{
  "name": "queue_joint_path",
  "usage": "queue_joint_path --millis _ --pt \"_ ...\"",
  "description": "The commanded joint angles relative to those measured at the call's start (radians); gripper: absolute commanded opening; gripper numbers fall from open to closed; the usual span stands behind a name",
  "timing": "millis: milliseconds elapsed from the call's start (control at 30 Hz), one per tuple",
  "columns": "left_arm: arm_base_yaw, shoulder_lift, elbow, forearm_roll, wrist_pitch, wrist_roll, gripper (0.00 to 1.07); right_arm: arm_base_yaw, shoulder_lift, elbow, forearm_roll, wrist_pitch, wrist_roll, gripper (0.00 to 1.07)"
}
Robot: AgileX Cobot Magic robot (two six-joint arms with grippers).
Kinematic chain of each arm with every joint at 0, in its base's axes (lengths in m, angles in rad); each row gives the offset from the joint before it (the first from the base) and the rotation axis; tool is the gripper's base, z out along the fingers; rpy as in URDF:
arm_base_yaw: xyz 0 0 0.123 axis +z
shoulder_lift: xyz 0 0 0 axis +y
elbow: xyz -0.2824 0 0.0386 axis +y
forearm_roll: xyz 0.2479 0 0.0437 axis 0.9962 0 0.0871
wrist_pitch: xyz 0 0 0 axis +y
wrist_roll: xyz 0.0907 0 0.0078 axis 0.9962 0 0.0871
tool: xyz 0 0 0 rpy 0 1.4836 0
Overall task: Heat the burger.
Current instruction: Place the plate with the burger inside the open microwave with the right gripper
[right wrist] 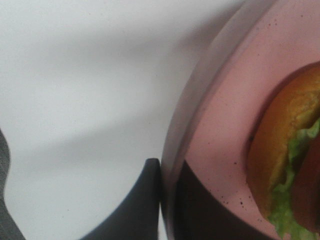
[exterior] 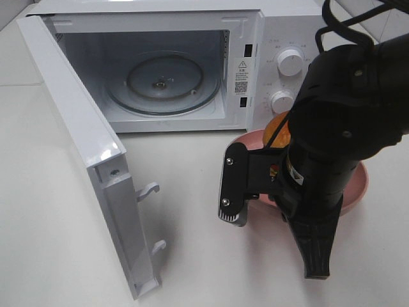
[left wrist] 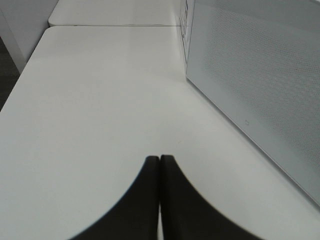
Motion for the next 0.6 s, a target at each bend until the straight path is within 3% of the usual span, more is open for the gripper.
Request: queue_joint_path --millis 33,367,600 --pt "-0.004 -0.021 0.001 -0.004 -0.007 -0.001 0.00 0.002 -0.009 0.000 -0.003 -0.004 -0.068 0.00" --pt "-0.004 -0.021 0.001 -0.004 -0.007 -0.001 0.00 0.002 -0.009 0.000 -0.003 -0.032 -0.030 0.00" --pt "-0.004 -0.021 0.001 -0.004 -0.007 -0.001 0.00 0.002 -0.009 0.000 0.009 -0.107 -0.246 0.00"
